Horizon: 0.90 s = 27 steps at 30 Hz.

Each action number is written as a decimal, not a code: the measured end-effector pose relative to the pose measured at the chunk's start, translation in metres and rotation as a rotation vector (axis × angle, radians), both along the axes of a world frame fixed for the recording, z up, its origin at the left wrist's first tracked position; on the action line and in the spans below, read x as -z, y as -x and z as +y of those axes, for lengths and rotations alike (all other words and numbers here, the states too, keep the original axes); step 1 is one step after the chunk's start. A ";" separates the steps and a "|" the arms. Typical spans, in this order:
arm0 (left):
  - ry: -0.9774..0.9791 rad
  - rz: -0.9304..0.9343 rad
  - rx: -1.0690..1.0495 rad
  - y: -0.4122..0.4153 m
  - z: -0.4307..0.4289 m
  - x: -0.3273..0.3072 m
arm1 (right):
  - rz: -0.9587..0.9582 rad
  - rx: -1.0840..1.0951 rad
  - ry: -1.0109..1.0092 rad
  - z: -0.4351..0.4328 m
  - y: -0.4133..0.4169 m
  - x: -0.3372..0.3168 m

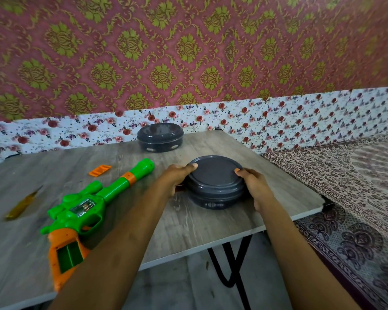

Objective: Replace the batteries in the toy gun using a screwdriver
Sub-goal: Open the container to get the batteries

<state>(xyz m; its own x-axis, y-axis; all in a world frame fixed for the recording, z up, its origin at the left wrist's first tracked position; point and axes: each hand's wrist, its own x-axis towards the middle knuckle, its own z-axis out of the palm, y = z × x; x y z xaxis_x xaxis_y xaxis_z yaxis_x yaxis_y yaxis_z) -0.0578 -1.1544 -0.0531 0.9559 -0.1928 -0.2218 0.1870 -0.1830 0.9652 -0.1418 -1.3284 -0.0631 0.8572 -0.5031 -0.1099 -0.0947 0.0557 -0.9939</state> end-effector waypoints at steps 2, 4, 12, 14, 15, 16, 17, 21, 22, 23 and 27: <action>0.020 0.005 -0.022 -0.006 0.000 0.002 | 0.005 0.015 -0.009 0.001 -0.002 -0.001; 0.037 0.009 -0.039 -0.010 -0.001 0.005 | 0.003 0.027 -0.029 0.002 -0.002 -0.004; 0.081 0.046 -0.096 -0.011 -0.006 0.003 | -0.020 0.172 -0.292 0.011 -0.006 -0.008; 0.101 0.042 -0.117 -0.010 -0.007 0.004 | -0.034 0.191 -0.330 0.012 -0.007 -0.008; 0.106 0.034 -0.129 -0.009 -0.007 0.006 | -0.042 0.197 -0.337 0.012 -0.009 -0.007; 0.109 0.024 -0.143 -0.010 -0.007 0.008 | -0.054 0.206 -0.343 0.012 -0.010 -0.005; 0.114 0.016 -0.155 -0.010 -0.007 0.010 | -0.063 0.210 -0.337 0.011 -0.012 -0.003; 0.115 -0.005 -0.190 -0.013 -0.009 0.016 | -0.115 0.250 -0.267 0.012 -0.019 0.007; 0.102 -0.014 -0.195 -0.013 -0.009 0.017 | -0.119 0.260 -0.228 0.012 -0.020 0.009; 0.083 -0.024 -0.196 -0.013 -0.008 0.017 | -0.119 0.254 -0.183 0.012 -0.020 0.010; -0.104 -0.146 -0.132 -0.003 -0.003 0.008 | -0.060 0.153 0.031 0.012 -0.010 0.007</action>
<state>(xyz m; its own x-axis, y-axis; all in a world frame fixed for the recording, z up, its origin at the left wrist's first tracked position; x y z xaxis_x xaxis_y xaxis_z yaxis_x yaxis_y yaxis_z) -0.0551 -1.1571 -0.0613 0.9947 -0.0472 -0.0917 0.0759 -0.2665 0.9608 -0.1321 -1.3164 -0.0703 0.7746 -0.6310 -0.0432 -0.0279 0.0340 -0.9990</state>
